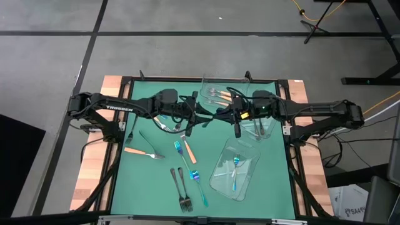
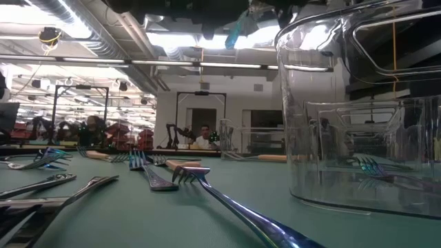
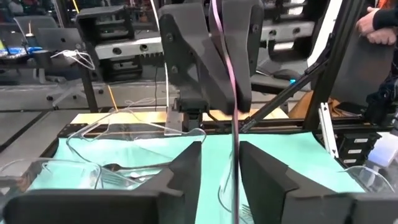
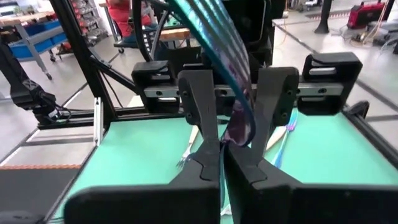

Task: Sort silverware by color (type)
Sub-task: Put the blue fork into the bottom transparent bin

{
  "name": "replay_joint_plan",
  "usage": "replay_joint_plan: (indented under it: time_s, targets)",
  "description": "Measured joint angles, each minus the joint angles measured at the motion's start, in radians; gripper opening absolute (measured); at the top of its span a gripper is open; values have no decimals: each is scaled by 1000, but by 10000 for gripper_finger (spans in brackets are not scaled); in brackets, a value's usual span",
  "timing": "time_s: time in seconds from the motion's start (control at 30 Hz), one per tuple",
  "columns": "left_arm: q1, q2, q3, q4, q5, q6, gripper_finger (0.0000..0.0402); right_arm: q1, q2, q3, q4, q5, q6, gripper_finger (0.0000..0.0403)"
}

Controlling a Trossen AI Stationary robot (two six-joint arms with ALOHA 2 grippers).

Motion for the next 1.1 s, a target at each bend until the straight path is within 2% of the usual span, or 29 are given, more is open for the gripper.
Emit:
replay_joint_plan:
  time_s: [0.3,0.53,0.67,0.77,0.93,1.1]
  targets:
    - [0,0,0,-120,1,6,118,0,-82,0,-175,0,140,0]
    - [0,0,0,-211,1,3,118,0,-105,0,-361,-55,385,0]
    - [0,0,0,-227,2,2,118,46,-94,0,-445,-58,510,0]
    - [0,0,0,-230,2,2,118,113,-94,-1,-469,-19,577,0]
    - [0,0,0,-232,2,3,118,262,-91,-1,-492,121,668,0]
    - [-1,0,0,-237,3,2,118,403,-64,0,-569,276,851,0]
